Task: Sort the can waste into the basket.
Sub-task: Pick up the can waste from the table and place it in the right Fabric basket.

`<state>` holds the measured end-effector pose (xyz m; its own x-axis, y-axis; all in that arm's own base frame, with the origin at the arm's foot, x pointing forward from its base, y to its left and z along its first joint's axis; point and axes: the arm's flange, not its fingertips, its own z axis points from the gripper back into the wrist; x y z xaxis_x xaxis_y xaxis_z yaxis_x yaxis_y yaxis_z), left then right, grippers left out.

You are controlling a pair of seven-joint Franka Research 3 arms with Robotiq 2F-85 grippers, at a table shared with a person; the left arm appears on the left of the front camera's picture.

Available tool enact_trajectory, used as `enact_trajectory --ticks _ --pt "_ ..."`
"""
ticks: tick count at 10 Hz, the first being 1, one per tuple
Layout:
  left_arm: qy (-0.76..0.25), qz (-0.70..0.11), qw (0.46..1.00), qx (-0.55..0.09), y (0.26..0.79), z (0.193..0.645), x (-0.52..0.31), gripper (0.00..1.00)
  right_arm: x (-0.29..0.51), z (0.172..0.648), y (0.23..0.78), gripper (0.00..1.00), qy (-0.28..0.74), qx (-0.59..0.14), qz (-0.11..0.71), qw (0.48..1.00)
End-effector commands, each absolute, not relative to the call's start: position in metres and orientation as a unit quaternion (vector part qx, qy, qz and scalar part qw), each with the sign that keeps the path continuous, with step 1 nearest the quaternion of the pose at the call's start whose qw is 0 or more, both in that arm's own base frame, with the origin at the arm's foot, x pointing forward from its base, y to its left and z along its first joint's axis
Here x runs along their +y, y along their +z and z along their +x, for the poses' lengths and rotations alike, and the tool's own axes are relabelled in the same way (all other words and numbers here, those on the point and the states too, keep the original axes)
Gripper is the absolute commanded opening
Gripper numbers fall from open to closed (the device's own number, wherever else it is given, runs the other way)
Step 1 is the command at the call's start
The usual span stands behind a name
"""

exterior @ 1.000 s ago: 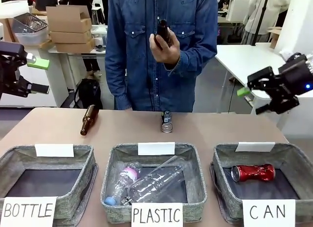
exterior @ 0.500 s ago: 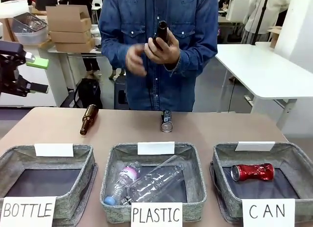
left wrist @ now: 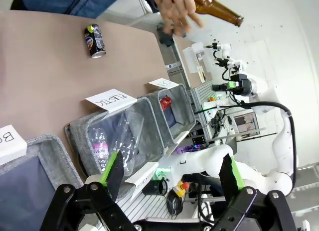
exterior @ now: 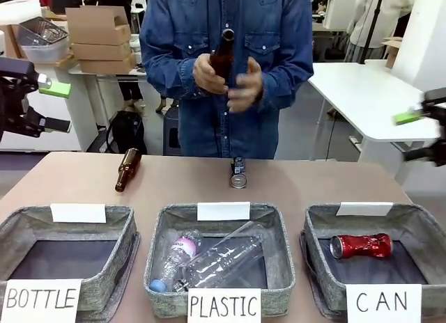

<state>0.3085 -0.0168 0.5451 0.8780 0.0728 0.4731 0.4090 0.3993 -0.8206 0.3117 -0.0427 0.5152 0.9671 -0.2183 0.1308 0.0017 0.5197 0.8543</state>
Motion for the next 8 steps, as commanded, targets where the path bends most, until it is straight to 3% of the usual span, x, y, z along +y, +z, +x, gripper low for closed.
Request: enact_trajectory --ticks 1,5,6,8 --pt "-0.114 -0.537 0.805 -0.225 0.547 0.308 -0.015 1.00 0.002 0.353 0.513 1.00 0.010 -0.120 0.490 0.863" --pt "-0.102 -0.513 0.815 -0.248 0.564 0.295 0.023 1.00 0.021 0.369 0.507 1.00 0.045 -0.115 0.471 0.873" --pt "-0.092 -0.445 0.863 -0.223 0.559 0.282 0.067 1.00 0.001 0.355 0.510 1.00 0.032 -0.125 0.472 0.872" --pt "0.045 -0.308 0.924 -0.221 0.576 0.227 0.177 1.00 0.008 0.359 0.502 1.00 0.034 -0.095 0.443 0.891"
